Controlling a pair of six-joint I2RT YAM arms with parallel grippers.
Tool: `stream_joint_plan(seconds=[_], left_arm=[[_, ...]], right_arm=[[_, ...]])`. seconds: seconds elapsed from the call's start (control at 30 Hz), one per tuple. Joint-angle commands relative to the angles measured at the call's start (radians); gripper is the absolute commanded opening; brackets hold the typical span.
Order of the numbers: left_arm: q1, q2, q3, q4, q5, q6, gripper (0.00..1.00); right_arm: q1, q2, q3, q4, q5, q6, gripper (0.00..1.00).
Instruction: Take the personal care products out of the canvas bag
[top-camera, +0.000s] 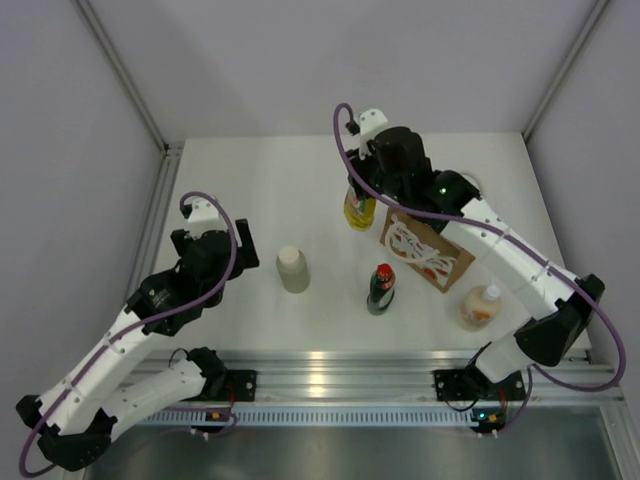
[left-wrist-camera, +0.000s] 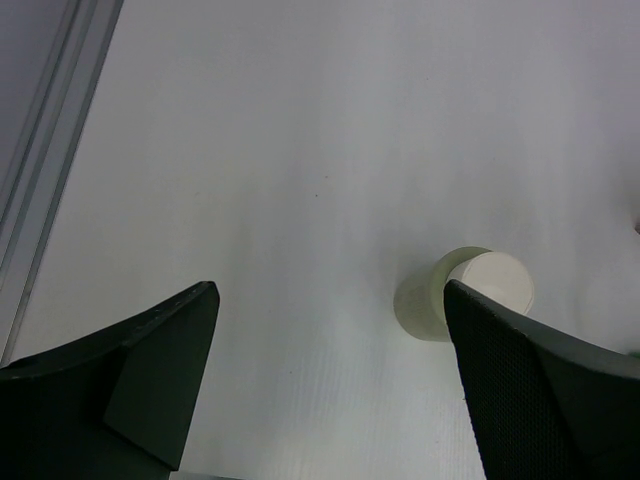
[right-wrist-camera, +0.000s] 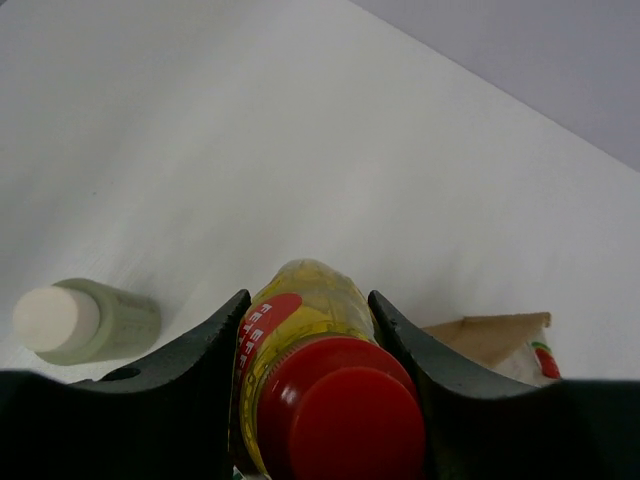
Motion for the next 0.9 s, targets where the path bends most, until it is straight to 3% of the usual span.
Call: stream_joint_plan(seconds=[0.0,0.1,0.43,0.7,0.77,0.87], left_arm=[[0.005,-0.03,-0.009,0.007,-0.04,-0.018,0.98],[0.005,-0.04,-0.012,0.008,-0.043,-0.019,0.98],[0.005,-0.04,-0.014,0.01,-0.04,-0.02,0.98],[0.005,-0.043,-0.014,0.008,-0.04,-0.018,0.98],[0.005,-0.044,-0.014,0.01,-0.041,-0.018,0.98],[0.005,-0.047,-0.014,0.008,-0.046,-0.021,0.98]], right_arm=[[0.037,-0.053,-0.082,0.29,-0.105,-0.037,0.0],[0.072,-0.057,-0.21,0.43,-0.175,-0.086,0.0],[0.106,0.01,-0.478,0.722,-0.185,-0.126,0.0],[0.114,0.064,-0.596,0.89,-0.18,-0.153,0.0],[0.123,0.076,-0.593,0.885,-0.163,-0.161,0.05],[0.138,0.091,-0.598,0.885,-0.122,-0.175,0.22]])
